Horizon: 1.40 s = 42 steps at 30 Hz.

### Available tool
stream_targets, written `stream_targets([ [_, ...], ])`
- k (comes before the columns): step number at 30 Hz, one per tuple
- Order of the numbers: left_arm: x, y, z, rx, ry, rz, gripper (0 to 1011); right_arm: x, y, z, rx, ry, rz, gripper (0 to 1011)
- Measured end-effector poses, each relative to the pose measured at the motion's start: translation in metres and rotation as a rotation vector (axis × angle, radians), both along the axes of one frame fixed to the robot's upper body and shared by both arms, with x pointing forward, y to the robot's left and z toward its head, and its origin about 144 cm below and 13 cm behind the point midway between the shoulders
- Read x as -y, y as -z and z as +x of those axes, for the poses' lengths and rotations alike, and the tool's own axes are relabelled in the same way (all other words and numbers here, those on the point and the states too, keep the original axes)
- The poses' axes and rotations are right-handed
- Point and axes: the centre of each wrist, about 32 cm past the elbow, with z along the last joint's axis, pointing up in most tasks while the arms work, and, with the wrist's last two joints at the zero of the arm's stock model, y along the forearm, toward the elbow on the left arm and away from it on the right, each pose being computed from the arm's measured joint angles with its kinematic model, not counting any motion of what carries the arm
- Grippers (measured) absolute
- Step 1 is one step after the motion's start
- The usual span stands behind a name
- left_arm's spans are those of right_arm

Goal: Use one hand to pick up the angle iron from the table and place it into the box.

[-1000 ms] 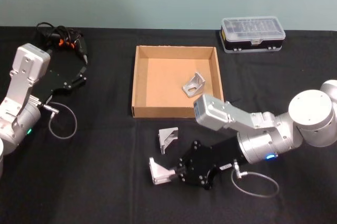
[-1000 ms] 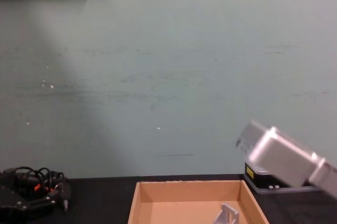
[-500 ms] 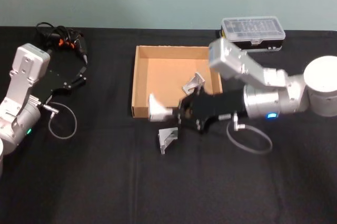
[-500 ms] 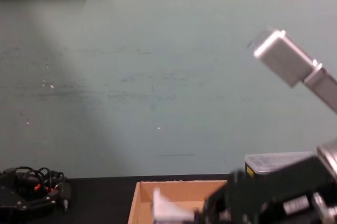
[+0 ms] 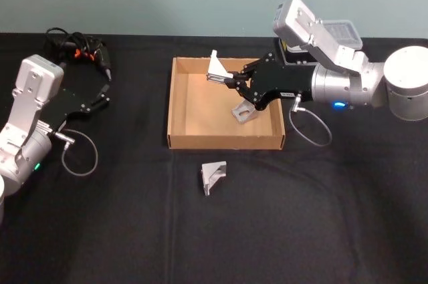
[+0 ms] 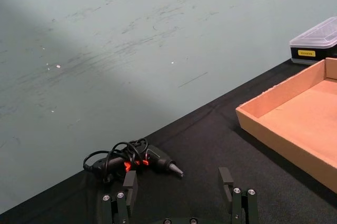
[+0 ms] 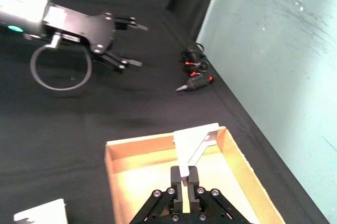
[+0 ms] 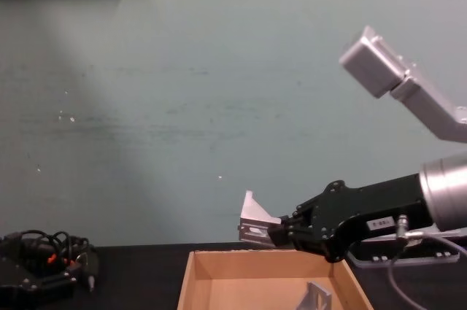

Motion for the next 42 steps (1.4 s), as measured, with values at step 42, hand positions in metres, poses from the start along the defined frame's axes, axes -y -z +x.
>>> stream_targets([
  [42, 0.0, 0.0, 0.0, 0.0, 0.0, 0.0, 1000, -0.017, 0.04, 0.035, -0.109, 0.093, -0.027, 335],
])
